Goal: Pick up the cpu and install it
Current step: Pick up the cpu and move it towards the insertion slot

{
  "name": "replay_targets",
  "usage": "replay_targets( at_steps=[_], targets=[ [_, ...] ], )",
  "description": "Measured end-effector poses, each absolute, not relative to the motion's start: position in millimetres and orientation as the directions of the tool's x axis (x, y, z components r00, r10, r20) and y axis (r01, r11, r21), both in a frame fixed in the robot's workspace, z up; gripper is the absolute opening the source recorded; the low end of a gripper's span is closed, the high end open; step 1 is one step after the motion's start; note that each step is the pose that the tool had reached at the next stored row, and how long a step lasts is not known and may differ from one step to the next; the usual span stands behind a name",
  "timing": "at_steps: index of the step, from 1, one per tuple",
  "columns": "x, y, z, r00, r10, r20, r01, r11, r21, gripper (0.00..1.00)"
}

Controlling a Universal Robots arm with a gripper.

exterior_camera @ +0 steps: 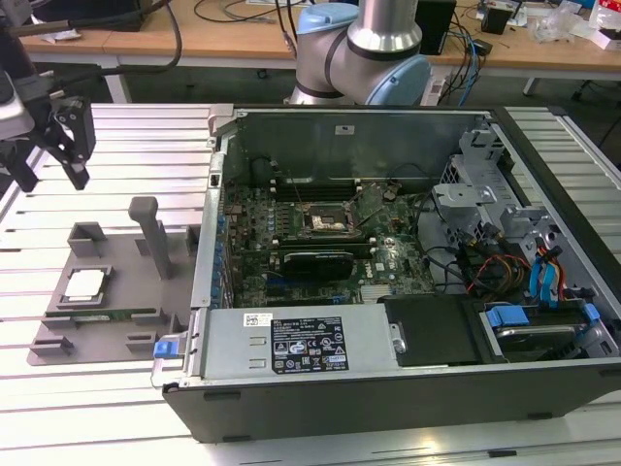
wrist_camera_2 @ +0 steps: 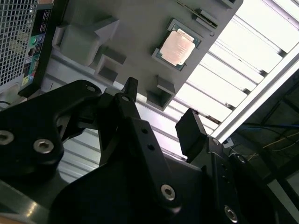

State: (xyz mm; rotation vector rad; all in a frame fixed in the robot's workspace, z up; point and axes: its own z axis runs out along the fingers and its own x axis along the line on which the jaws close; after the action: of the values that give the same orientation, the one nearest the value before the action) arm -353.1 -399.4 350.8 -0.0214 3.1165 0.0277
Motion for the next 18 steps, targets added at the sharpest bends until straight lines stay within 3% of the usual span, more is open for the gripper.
replay_targets(
  at_steps=[18],
  targets=[
    [-353,-399,329,-1.0,-0.013,-0.025,-0.014,1.0,0.018,0.6]
  ],
)
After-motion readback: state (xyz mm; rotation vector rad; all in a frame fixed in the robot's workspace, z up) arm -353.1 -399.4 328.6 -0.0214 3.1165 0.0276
